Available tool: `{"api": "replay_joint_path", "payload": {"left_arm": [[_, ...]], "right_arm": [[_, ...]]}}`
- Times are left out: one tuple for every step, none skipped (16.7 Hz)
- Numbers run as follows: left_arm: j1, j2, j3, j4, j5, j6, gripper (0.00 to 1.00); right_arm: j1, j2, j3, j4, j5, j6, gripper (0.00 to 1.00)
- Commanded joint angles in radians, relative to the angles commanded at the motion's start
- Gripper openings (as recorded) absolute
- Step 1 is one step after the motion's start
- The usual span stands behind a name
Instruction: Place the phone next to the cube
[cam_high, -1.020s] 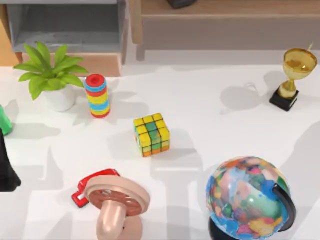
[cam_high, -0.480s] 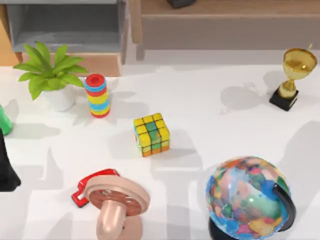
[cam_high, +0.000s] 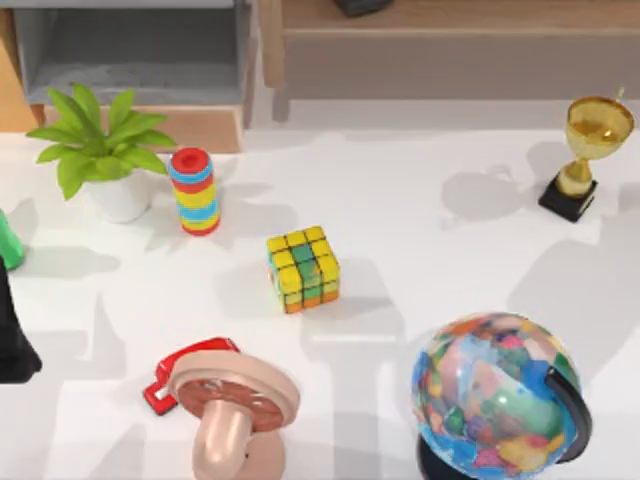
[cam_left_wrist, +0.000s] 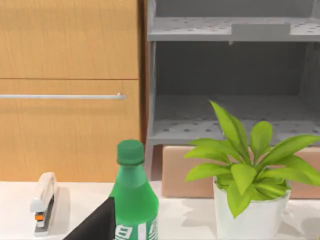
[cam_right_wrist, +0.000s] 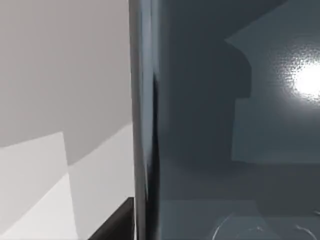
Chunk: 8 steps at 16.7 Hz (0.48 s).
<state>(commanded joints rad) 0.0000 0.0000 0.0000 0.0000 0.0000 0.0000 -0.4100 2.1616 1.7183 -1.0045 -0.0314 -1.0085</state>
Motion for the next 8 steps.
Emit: {"api": "replay_joint_path", "payload": {"left_arm": [[0.000, 0.000, 0.000, 0.000, 0.000, 0.000, 1.00], [0.000, 0.000, 0.000, 0.000, 0.000, 0.000, 1.00], [0.000, 0.000, 0.000, 0.000, 0.000, 0.000, 1.00], [0.000, 0.000, 0.000, 0.000, 0.000, 0.000, 1.00], [0.000, 0.000, 0.000, 0.000, 0.000, 0.000, 1.00], [0.000, 0.000, 0.000, 0.000, 0.000, 0.000, 1.00], [0.000, 0.000, 0.000, 0.000, 0.000, 0.000, 1.00], [0.000, 0.000, 0.000, 0.000, 0.000, 0.000, 1.00]], "right_arm": [[0.024, -0.021, 0.015, -0.002, -0.003, 0.032, 0.00], [0.051, -0.041, 0.029, -0.004, -0.006, 0.070, 0.00], [0.082, -0.062, 0.042, -0.007, -0.010, 0.112, 0.00], [0.116, -0.082, 0.055, -0.011, -0.014, 0.158, 0.00], [0.153, -0.101, 0.067, -0.016, -0.018, 0.208, 0.00], [0.193, -0.119, 0.079, -0.021, -0.023, 0.263, 0.00], [0.235, -0.135, 0.089, -0.027, -0.028, 0.321, 0.00], [0.279, -0.149, 0.098, -0.034, -0.033, 0.382, 0.00]]}}
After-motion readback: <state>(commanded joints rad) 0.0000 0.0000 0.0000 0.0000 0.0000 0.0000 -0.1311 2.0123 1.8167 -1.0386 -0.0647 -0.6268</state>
